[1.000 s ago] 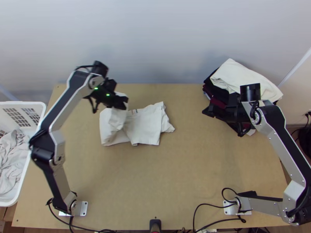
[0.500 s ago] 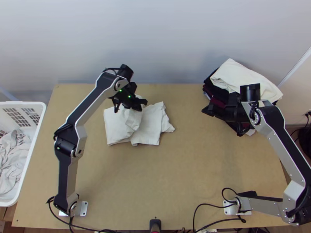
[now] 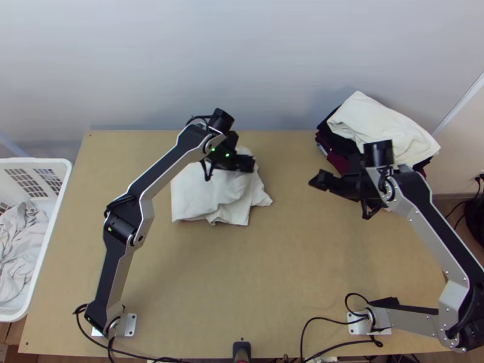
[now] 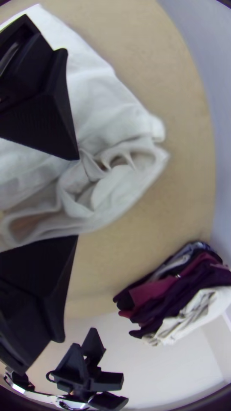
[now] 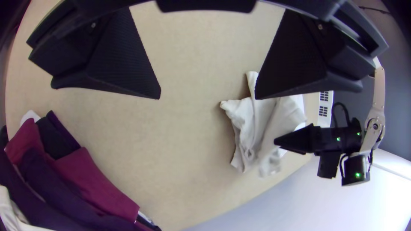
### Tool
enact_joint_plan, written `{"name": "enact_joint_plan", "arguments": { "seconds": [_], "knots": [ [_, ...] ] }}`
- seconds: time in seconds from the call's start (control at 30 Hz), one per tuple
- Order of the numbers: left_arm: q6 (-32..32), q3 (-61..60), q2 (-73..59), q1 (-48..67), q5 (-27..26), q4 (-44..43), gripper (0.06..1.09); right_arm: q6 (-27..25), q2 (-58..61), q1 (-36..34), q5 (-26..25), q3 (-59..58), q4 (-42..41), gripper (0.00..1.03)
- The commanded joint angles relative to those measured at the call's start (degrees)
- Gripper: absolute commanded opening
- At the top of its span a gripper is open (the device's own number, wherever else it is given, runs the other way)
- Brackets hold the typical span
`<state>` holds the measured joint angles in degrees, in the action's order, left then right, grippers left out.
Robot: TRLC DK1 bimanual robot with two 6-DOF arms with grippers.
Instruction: Fold the t-shirt
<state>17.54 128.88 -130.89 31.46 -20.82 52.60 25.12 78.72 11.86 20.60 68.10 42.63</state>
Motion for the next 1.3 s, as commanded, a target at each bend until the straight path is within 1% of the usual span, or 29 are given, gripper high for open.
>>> {"name": "enact_joint_plan", "arguments": {
  "seconds": [0.0,0.23,0.37,0.4,0.47,0.53,0.63,0.7,0.8,0.93,1.07,1.17,1.27],
  "knots": [
    [1.97,2.34,1.16,0.44,-0.89,-3.12,1.05,0.98,-0.32,0.89,0.32,-1.83,-1.32,0.99],
    [1.8,1.73,4.24,-1.93,-0.89,-3.03,1.05,0.89,1.53,2.12,0.23,-1.74,-2.82,0.99],
    [0.13,1.02,7.05,-5.18,-0.71,-0.57,1.05,1.59,4.51,4.93,0.23,0.28,-3.7,0.99],
    [-1.72,0.76,7.67,-5.97,0.25,0.93,1.05,1.86,5.83,5.9,0.23,1.34,-3.7,0.99],
    [-4.09,0.5,9.51,-6.94,5.97,2.42,1.05,2.12,8.56,7.21,0.23,3.54,-3.7,0.99],
    [-4.97,-0.3,11.71,-8.79,7.81,2.86,1.05,2.65,11.28,8.27,0.32,6.61,-3.7,0.99],
    [-4.97,-0.38,15.67,-12.13,8.87,3.12,1.05,2.47,15.68,10.2,-0.03,11.53,-3.7,0.99],
    [-4.97,-0.38,18.3,-13.8,10.8,3.04,1.05,1.86,19.19,12.31,-3.46,16.19,-2.73,0.99],
    [-5.32,-1.79,22.17,-16.79,11.06,3.3,1.05,-0.43,23.94,16.18,-9.7,22.08,-2.47,0.99],
    [-5.41,-4.51,27.53,-20.13,11.15,4.27,1.05,-2.19,31.32,20.4,-14.01,29.38,-1.24,0.99],
    [-5.94,-8.38,32.89,-23.64,11.15,4.53,1.05,-4.03,36.95,23.21,-17.96,34.21,-1.24,0.99],
    [-6.38,-11.46,35.97,-26.72,11.15,4.53,1.05,-4.91,40.64,24.18,-20.69,37.11,-1.24,0.99],
    [-6.82,-14.18,38.52,-29.27,11.15,4.53,1.05,-6.05,43.54,24.62,-24.82,38.96,-1.24,0.99]
  ]
}}
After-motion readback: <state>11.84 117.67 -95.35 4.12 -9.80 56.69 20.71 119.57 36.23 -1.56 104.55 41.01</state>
